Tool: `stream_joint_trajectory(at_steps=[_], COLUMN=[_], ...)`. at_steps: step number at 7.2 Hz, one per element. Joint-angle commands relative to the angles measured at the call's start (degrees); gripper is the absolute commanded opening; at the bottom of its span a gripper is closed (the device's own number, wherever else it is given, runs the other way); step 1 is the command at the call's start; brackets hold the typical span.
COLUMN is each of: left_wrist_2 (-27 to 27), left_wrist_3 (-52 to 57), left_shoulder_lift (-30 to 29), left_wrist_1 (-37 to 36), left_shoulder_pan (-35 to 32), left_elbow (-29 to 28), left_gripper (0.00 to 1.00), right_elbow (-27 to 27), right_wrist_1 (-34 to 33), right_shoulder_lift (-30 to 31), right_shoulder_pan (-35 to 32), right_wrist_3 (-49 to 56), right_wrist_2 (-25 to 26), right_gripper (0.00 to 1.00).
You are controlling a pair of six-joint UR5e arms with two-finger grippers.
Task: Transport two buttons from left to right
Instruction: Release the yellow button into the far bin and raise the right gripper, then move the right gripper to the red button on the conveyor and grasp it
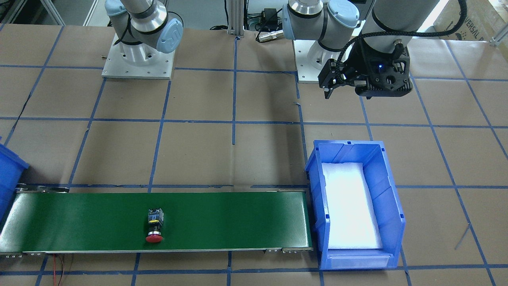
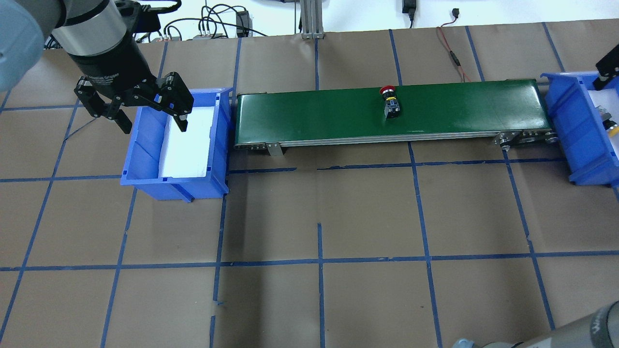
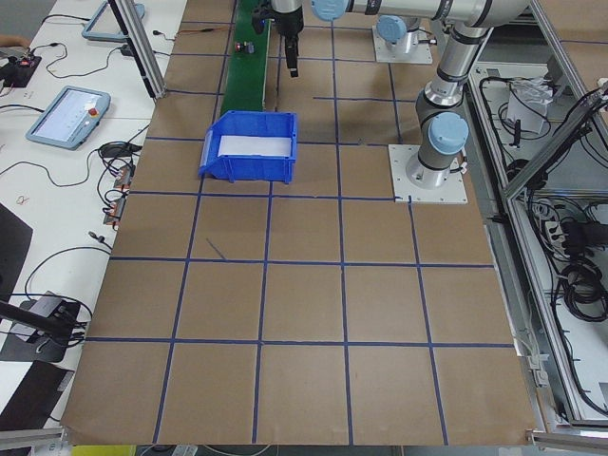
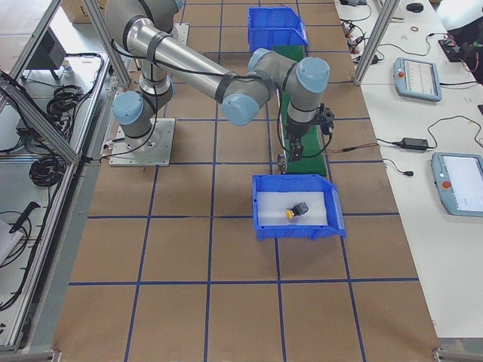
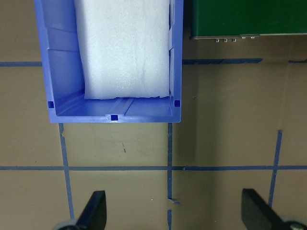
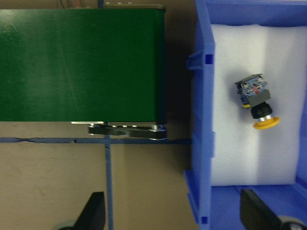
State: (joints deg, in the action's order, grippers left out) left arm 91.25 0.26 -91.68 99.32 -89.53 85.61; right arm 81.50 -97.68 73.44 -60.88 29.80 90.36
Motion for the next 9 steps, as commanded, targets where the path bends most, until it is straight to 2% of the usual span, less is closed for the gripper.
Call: stream_joint_trajectory(at_steps=[1,2,4,5,7,9], left_wrist_2=[0.0,0.0,0.0,0.0,0.1,0.0], left_wrist_3=[0.0,0.0,0.0,0.0,0.0,0.0], left_shoulder_lift=[0.0,0.0,0.0,0.0,0.0,0.0], left_wrist_1=[0.0,0.0,0.0,0.0,0.0,0.0], left_shoulder_pan=[0.1,0.1,0.0,0.1,0.1,0.1], left_elbow=[0.0,0.0,0.0,0.0,0.0,-0.1], left_gripper=[1.0,1.0,1.0,1.0,1.0,1.0], right_elbow=[6.7,9.9,10.1,10.0,9.8,8.2], right_wrist_1=[-9.0,-13.8,-14.1,-15.9,-23.0,-24.8], right_shoulder_lift=[0.4,0.4,-0.2,-2.1,-7.6,-10.3], right_shoulder_pan=[-12.3,-15.7,-24.4,-27.6,-28.2,-28.2], right_wrist_3=[-13.9,-19.7,-33.3,-36.4,-36.5,-35.8], right_wrist_2=[0.5,0.3,-0.1,0.1,-0.1,-0.3], right_gripper=[1.0,1.0,1.0,1.0,0.99,0.99])
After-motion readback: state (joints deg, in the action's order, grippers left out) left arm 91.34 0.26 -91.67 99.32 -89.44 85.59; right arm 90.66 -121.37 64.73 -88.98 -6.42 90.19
